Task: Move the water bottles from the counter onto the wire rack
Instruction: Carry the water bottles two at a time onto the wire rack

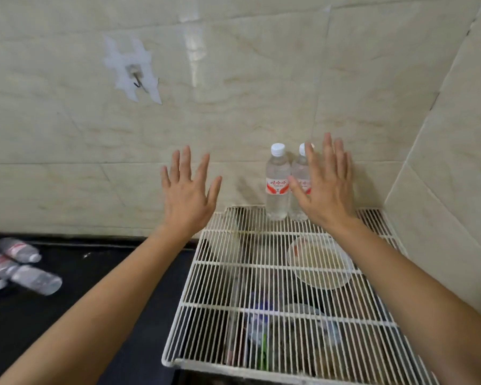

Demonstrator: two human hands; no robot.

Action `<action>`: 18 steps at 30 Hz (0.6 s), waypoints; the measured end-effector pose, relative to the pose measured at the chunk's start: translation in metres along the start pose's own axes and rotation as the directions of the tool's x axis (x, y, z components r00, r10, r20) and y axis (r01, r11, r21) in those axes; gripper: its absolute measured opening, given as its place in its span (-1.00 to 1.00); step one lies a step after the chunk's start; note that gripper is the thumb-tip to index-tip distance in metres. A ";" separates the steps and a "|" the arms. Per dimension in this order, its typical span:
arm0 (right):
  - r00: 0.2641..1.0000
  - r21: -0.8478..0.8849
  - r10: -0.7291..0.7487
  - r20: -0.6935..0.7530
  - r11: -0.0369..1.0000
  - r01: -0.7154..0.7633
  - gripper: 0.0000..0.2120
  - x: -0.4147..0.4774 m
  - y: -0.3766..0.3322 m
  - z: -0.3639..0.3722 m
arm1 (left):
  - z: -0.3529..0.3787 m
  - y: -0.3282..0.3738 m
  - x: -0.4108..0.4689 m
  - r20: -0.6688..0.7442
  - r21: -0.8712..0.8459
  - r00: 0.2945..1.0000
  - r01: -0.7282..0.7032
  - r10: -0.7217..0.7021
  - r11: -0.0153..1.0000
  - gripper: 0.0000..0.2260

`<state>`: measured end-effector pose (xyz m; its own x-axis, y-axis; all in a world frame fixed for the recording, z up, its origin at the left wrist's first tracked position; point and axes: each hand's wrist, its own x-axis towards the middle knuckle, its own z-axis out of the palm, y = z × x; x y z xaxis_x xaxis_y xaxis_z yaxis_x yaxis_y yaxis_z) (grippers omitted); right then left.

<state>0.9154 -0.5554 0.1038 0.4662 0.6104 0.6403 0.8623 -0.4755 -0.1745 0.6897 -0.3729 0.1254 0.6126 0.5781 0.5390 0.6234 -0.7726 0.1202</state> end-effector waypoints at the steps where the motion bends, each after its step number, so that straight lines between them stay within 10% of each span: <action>1: 0.999 0.002 -0.034 -0.009 0.999 0.034 -0.26 -0.005 -0.011 0.006 | -0.004 -0.012 -0.014 0.021 0.049 1.000 0.019 -0.020 0.999 -0.43; 18: 0.930 0.302 -0.337 0.147 0.911 0.282 -0.31 -0.057 -0.376 0.065 | -0.164 -0.304 -0.231 -0.125 0.275 0.927 0.374 -0.353 0.886 -0.42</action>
<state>0.5772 -0.3701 0.0849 0.1723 0.8212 0.5440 0.9764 -0.0694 -0.2044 0.2789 -0.3143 0.1010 0.2871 0.7758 0.5619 0.9148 -0.3960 0.0793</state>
